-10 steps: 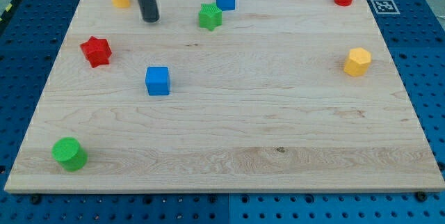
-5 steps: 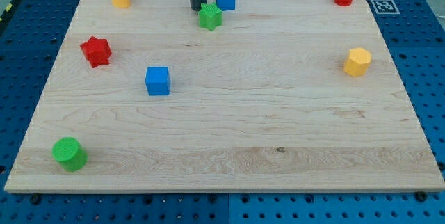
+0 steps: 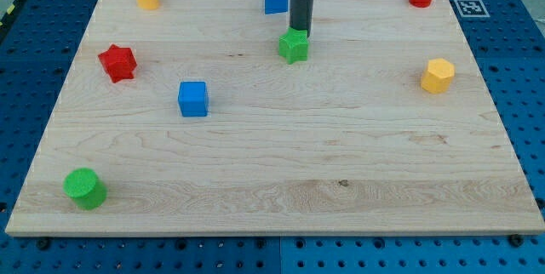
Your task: Move the green star to the bottom center of the board
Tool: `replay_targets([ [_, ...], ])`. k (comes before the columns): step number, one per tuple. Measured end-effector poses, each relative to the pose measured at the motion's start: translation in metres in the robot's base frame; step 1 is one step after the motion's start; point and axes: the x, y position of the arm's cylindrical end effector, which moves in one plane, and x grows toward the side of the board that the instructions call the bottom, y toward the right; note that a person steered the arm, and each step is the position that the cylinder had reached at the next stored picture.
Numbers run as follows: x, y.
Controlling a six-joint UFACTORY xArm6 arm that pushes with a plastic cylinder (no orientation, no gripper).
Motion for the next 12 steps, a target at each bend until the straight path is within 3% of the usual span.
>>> replay_targets([
  [6,0.023,-0.034],
  [12,0.195,-0.032],
])
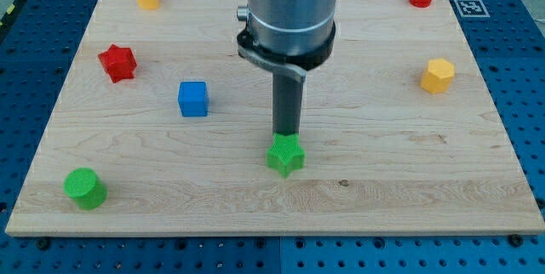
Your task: Move the green star to the bottom center of the board
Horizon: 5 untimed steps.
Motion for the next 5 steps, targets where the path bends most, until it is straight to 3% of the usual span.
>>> replay_targets([
  [2,0.046,0.012],
  [5,0.049,0.059],
])
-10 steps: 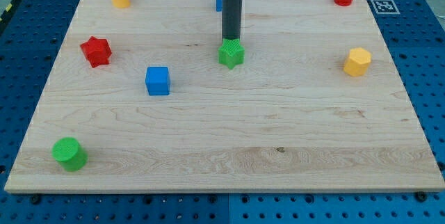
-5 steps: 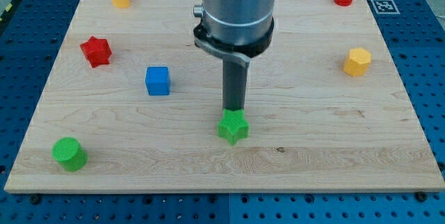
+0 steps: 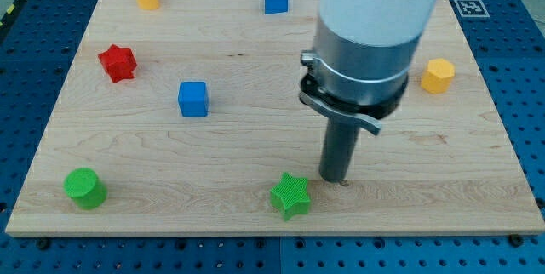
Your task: Move the green star to the bottom center of the board
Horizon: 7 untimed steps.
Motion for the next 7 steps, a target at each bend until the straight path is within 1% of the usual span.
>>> replay_targets([
  [1,0.040,0.002],
  [2,0.054,0.001],
  [3,0.054,0.001],
  [4,0.054,-0.016],
  [5,0.053,-0.051],
  [6,0.053,-0.064],
  [7,0.053,-0.064],
])
